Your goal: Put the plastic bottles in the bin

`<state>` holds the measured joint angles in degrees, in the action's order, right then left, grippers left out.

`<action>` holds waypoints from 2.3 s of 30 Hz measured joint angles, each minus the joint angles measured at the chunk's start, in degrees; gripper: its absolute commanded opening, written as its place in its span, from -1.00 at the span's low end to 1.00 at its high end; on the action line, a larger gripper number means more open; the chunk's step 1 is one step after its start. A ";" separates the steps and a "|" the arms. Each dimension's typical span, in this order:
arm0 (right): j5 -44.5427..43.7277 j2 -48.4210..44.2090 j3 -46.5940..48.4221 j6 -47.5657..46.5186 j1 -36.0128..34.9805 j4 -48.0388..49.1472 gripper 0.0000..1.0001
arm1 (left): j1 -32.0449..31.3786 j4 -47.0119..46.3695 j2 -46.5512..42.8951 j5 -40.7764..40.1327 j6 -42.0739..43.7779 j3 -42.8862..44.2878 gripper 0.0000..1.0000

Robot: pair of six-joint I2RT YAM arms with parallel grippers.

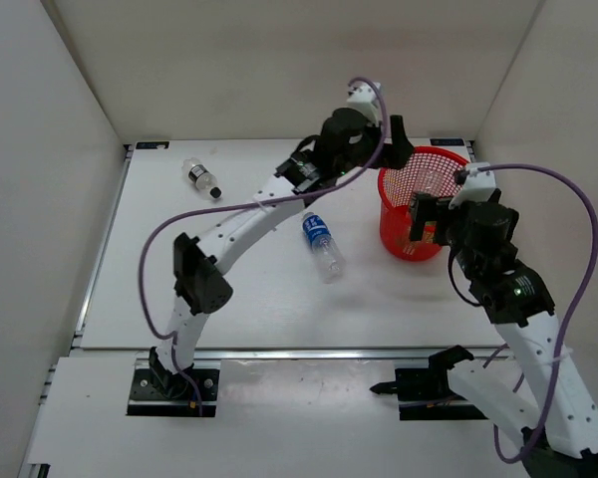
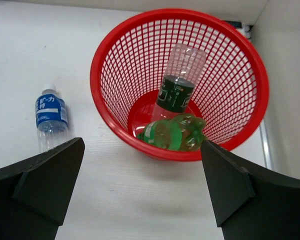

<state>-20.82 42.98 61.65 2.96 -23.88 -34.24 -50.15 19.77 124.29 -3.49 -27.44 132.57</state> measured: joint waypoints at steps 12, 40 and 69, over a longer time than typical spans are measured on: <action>17.51 23.47 5.57 -0.17 -9.81 1.09 0.98 | 26.21 14.19 -48.37 -10.43 -5.05 -59.08 0.98; 22.21 59.71 3.63 -0.61 -12.74 21.46 0.27 | 34.67 33.57 -74.51 -18.34 -8.00 -72.22 0.97; 29.88 21.70 3.89 -5.07 21.79 27.65 0.11 | 34.05 24.59 -62.58 -13.70 -6.95 -71.47 0.97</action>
<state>9.06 64.69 65.54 -2.11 -2.09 -6.59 -16.10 44.36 61.71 -17.19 -34.39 61.10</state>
